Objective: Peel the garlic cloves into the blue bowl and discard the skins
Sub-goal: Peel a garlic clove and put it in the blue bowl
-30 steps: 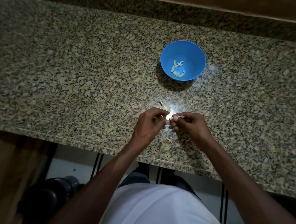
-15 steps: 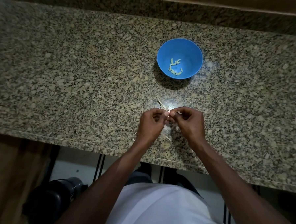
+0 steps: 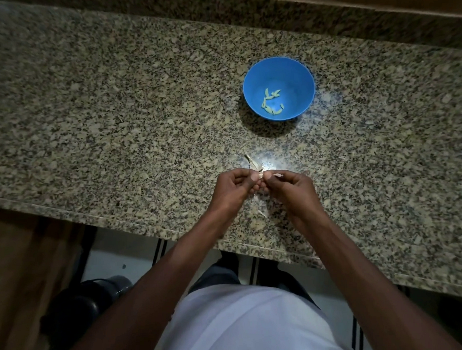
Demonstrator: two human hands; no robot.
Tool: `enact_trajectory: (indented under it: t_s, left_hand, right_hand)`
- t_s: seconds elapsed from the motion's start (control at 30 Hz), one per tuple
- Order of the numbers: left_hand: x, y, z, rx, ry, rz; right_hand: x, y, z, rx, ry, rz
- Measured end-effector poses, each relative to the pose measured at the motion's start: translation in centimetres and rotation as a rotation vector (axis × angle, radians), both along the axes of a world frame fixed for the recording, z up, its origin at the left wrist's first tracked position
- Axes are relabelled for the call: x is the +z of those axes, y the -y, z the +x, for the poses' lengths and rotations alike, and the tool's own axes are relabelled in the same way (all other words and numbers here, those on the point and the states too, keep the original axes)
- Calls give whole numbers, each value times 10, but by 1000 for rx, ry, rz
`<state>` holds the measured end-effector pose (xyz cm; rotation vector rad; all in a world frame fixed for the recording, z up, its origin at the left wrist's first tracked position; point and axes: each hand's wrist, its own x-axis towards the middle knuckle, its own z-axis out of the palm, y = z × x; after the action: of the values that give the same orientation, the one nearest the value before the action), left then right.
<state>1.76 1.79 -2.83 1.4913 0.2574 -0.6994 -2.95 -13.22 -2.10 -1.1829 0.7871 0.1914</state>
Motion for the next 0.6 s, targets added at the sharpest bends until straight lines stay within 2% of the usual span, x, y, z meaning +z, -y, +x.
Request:
enact_trajectory:
  t_s: [0.13, 0.3, 0.37, 0.5, 0.6]
  left_hand:
    - [0, 2, -1, -66, 124, 109]
    - [-2, 7, 0, -31, 166, 162]
    - [-5, 7, -1, -23, 157, 182]
    - [-7, 10, -5, -5, 174, 276]
    - [0, -2, 7, 158, 162, 331]
  right_hand:
    - [3, 3, 4, -73, -108, 215]
    - [4, -1, 12, -217, -219, 374]
    - [3, -2, 11, -204, -218, 303]
    - [0, -4, 7, -133, -158, 5]
    - [-2, 7, 1, -145, -151, -168]
